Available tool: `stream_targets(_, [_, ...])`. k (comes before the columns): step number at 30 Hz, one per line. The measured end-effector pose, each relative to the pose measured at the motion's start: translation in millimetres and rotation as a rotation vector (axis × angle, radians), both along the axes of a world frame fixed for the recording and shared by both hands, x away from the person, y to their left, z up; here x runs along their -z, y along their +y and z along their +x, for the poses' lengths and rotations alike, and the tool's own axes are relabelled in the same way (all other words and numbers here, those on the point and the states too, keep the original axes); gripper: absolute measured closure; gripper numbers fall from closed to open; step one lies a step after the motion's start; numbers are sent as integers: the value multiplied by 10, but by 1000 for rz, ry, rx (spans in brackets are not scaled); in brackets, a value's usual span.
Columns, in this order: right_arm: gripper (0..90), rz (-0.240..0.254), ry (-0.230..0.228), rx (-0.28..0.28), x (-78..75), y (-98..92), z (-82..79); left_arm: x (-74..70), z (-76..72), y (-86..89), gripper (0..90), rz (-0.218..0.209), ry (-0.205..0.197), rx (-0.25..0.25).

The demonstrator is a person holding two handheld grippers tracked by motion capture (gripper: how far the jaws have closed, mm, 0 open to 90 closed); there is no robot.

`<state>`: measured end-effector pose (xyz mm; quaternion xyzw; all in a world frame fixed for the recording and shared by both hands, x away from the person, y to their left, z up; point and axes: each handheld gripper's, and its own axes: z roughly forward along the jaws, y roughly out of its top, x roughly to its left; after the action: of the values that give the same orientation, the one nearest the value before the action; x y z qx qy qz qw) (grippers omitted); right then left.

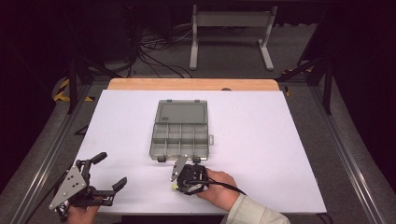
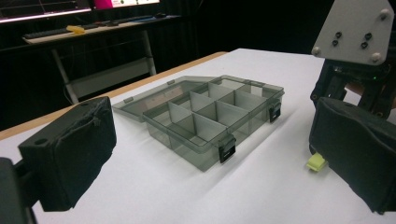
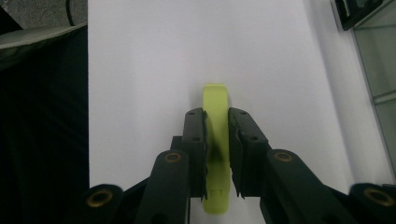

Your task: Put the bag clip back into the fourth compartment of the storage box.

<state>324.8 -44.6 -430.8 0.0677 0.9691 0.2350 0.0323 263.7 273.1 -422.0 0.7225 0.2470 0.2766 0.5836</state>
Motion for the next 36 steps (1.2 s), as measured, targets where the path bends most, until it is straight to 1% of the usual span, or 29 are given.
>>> stream_targets(2, [779, 4, 3, 2, -16, -4, -8, 2, 2, -1, 13, -2, 0, 1])
stream_targets(3, [780, 7, -1, -14, -50, -12, -2, 1, 2, -1, 13, -1, 1, 0])
stream_targets(4, [780, 7, 3, -1, -77, -16, -16, 1, 2, -1, 13, -1, 2, 1])
stream_targets(5, [779, 28, -12, -17, -128, -26, -4, 1, 2, -1, 13, -1, 2, 0])
stream_targets(6, [779, 28, -12, -17, -128, -26, -4, 1, 2, -1, 13, -1, 2, 0])
stream_targets(8, [779, 36, -15, -11, -187, -36, -5, 2, 2, 0, 14, -4, 0, 0])
stream_targets(14, [780, 60, -34, -24, -337, -61, 26, 1, 2, 3, 13, -4, 0, 1])
stream_targets(18, [780, 77, -37, -20, -427, -91, 47, 1, 1, 2, 14, -4, 0, 1])
stream_targets(22, [780, 86, -38, -13, -482, -115, 68, 1, 4, 4, 13, -3, -2, 1])
stream_targets(33, [779, 141, -69, 21, -710, -204, 179, 2, 4, 5, 13, -3, -2, 1])
stream_targets(36, [779, 154, -77, 32, -745, -222, 200, 2, 4, 5, 13, -3, -2, 1])
